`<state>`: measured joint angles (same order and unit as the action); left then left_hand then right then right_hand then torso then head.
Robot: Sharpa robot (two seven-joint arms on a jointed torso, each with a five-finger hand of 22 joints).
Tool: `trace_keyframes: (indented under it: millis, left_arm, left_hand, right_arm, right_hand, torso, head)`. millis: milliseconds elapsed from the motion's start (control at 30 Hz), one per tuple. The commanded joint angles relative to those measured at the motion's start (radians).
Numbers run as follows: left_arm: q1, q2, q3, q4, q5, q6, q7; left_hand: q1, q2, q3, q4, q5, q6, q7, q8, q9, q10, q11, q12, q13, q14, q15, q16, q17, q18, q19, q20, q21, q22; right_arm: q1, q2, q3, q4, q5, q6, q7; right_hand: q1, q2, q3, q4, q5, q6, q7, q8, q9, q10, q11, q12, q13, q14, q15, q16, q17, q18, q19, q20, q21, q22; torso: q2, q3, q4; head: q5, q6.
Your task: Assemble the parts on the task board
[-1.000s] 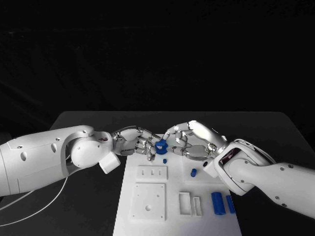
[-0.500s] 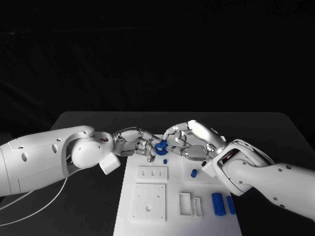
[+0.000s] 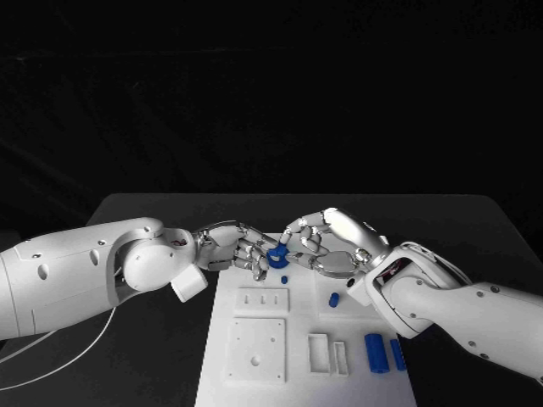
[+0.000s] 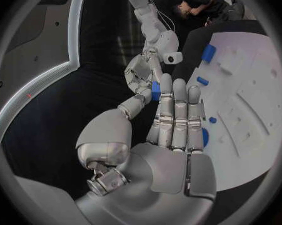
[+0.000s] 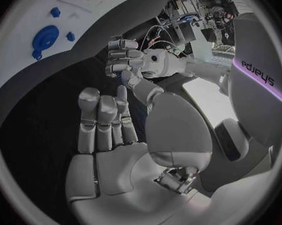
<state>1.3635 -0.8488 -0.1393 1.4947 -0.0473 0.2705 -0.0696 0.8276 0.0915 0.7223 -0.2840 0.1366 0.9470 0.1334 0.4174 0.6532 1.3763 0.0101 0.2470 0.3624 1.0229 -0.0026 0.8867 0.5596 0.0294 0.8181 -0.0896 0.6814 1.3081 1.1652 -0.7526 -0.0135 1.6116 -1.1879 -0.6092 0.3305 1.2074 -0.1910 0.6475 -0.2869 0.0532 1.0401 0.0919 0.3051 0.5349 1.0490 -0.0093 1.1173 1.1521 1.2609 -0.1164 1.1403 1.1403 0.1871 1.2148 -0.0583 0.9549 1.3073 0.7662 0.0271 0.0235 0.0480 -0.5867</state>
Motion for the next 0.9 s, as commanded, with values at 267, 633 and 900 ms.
trace_keyframes:
  millis: [267, 633, 900]
  left_arm:
    - [0.0, 0.001, 0.0, 0.003, 0.012, 0.015, 0.01]
    - [0.0, 0.002, 0.0, -0.001, 0.012, 0.008, 0.006]
    - [0.0, 0.002, 0.0, 0.0, 0.012, 0.007, 0.001]
  left_hand:
    - [-0.003, 0.01, 0.008, 0.001, -0.009, 0.049, -0.047, 0.0, 0.006, -0.008, 0.001, 0.005, 0.003, -0.005, -0.006, 0.001, 0.002, 0.005, -0.004, -0.018, 0.004, 0.006]
    - [-0.003, 0.011, 0.009, 0.002, -0.01, 0.049, -0.046, -0.001, 0.008, -0.009, 0.001, 0.006, 0.003, -0.005, -0.006, 0.0, 0.003, 0.005, -0.004, -0.018, 0.004, 0.006]
    - [-0.004, 0.01, 0.009, 0.002, -0.011, 0.049, -0.046, -0.002, 0.009, -0.009, 0.001, 0.006, 0.004, -0.005, -0.006, 0.0, 0.003, 0.004, -0.004, -0.018, 0.004, 0.006]
  right_arm:
    - [-0.001, 0.016, -0.002, -0.005, -0.014, 0.008, 0.012]
    - [-0.005, 0.025, -0.002, -0.002, -0.001, 0.007, 0.022]
    - [-0.005, 0.027, -0.002, -0.005, 0.0, 0.002, 0.019]
  right_hand:
    - [0.014, -0.003, -0.005, -0.004, -0.004, 0.009, -0.001, 0.009, 0.006, -0.001, -0.009, -0.001, 0.0, -0.003, -0.008, -0.003, 0.001, 0.075, -0.003, 0.005, 0.003, 0.02]
    - [-0.002, 0.011, -0.022, -0.002, -0.004, 0.016, -0.004, 0.017, 0.017, 0.001, -0.012, 0.0, 0.0, -0.002, -0.01, -0.001, 0.003, 0.075, -0.003, 0.007, 0.007, 0.02]
    - [-0.03, 0.032, -0.043, 0.0, -0.004, 0.026, -0.009, 0.024, 0.029, 0.007, -0.016, 0.001, 0.0, 0.002, -0.014, 0.002, 0.004, 0.075, 0.0, 0.005, 0.013, 0.02]
  torso:
    - [-0.001, 0.0004, 0.0016]
    - [0.001, 0.0009, 0.0016]
    - [0.0, 0.0008, 0.0013]
  head:
    - [-0.001, 0.001]
    - [-0.003, -0.001]
    - [-0.003, -0.001]
